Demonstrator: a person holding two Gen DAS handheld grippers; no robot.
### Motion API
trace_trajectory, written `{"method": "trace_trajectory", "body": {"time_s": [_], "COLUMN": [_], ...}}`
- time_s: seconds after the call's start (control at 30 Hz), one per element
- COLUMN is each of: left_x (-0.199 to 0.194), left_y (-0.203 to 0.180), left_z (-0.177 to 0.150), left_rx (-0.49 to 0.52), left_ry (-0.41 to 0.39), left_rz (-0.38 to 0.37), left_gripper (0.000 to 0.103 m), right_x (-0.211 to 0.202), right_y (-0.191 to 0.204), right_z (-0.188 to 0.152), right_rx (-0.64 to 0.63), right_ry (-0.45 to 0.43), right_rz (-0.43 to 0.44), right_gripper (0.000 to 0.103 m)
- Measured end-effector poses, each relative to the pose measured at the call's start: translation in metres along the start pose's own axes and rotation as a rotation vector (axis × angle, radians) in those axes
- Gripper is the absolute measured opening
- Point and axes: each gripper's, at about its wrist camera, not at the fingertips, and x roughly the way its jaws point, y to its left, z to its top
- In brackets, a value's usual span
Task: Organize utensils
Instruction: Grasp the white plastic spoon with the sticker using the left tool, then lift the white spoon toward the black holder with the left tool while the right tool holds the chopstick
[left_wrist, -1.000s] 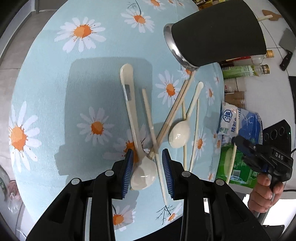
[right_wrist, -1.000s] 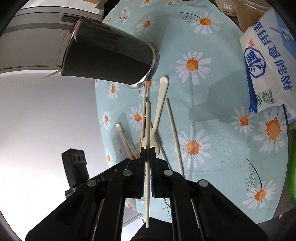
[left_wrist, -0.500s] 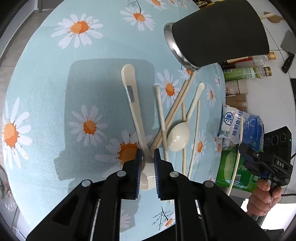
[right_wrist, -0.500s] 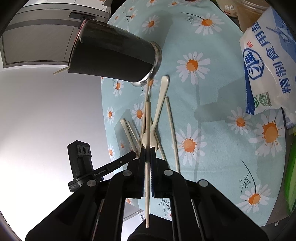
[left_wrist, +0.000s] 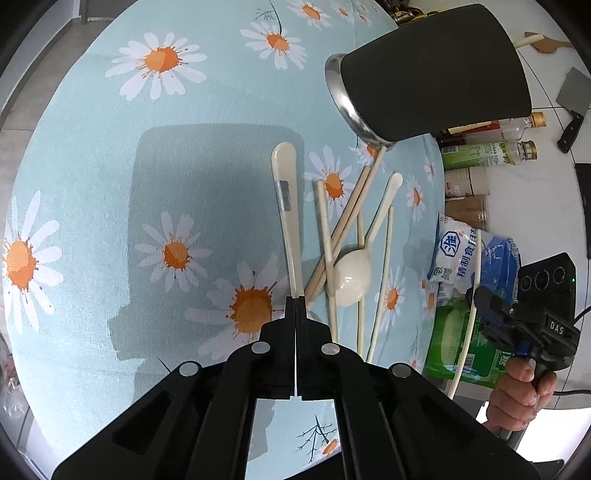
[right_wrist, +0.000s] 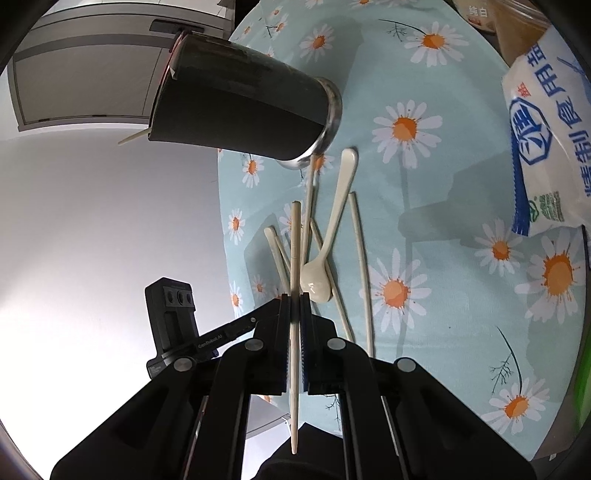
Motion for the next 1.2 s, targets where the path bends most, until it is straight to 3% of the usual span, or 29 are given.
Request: {"method": "trace_trajectory", "body": {"time_s": [0.13,0.17,0.23,0.37,0.67,0.93,1.13,1.2], "left_x": [-0.001,0.000,0.000,0.002,0.015,0.031,0.026,0.027], "left_y": [0.003,0.004,0.005,0.000,-0.020,-0.046,-0.031,-0.033], "left_z": [0.000,0.000,0.000,0.002,0.009,0.019,0.027,0.029], "left_rx": [-0.034,-0.046,-0.053,-0.040,0.011,0.013,-0.107,-0.089], "left_ry": [0.016,0.022,0.029,0.042,0.109,0.180,0.172,0.178], "left_rz": [-0.048,-0.056,-0.049,-0.017,0.145,0.370,0.355,0.381], "left_gripper": [0.000,0.007,0.017,0.017,0.017,0.015,0.013,0.012], "right_x": [0.002,0.002,0.002,0.002,-0.001,0.001,-0.007,-0.009], "right_y": [0.003,0.004,0.005,0.006,0.006,-0.004,-0.008,-0.010], "right_z": [0.002,0.002,0.002,0.002,-0.002,-0.001,0.002,0.003], "right_rx": [-0.003,-0.005,-0.004,-0.004,-0.011,0.016,0.019,0.017], "right_ry": [-0.001,-0.001,0.000,-0.002,-0.010,0.005,0.003,0.005], "right_rz": [-0.005,-0.008,-0.013,-0.016,0.007,0.051,0.080,0.085], "right_gripper": [0.006,0.006,0.006,0.006,0.006,0.006,0.006,0.006]}}
